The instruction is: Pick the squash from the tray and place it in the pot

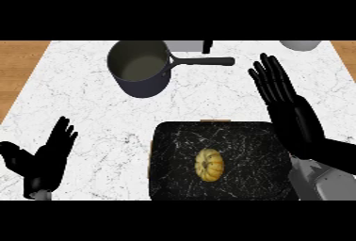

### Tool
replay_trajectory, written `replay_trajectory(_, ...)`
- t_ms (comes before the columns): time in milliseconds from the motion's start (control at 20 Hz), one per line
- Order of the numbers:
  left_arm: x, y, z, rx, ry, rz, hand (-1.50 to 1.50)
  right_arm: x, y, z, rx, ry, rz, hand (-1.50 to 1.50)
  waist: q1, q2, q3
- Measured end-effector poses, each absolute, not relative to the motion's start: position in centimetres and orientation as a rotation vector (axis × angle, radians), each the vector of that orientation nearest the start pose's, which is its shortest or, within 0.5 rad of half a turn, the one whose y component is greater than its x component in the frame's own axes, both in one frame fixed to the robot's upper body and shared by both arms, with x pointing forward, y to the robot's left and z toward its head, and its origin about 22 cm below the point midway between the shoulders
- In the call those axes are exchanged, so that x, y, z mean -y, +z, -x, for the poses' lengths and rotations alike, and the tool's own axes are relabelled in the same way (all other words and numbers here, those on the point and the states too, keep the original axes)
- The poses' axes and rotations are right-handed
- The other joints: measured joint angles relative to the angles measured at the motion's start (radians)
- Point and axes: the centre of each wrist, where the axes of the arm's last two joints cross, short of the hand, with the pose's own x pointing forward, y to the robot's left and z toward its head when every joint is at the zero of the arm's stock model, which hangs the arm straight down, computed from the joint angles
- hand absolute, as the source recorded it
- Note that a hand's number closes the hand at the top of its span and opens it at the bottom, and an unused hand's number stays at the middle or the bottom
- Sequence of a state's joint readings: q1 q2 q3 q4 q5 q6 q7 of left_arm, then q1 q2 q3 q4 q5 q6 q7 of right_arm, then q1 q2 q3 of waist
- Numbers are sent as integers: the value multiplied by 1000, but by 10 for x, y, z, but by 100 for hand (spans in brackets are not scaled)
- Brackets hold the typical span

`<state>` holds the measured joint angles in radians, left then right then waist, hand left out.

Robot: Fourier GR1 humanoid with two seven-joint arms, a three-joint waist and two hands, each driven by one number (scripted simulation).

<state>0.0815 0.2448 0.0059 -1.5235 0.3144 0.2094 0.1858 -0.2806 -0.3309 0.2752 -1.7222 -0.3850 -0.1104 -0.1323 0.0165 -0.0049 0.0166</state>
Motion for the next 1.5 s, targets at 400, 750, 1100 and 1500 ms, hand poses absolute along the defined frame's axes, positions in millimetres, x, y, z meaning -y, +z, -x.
replay_trajectory(400,-337,9,-218,1325,82,-386,0,270,79,-269,1768,451,479,-150,-96,-24,-38)
replay_trajectory(750,-351,10,-210,1306,-11,-489,0,296,94,-252,1842,832,1068,-150,-139,-40,-35)
replay_trajectory(1100,-354,12,-207,1315,-56,-513,0,267,76,-217,1690,998,1227,-150,-124,-32,-33)
replay_trajectory(1500,-343,17,-213,1353,-113,-481,0,215,66,-195,1320,1127,1324,-150,-63,-13,-33)
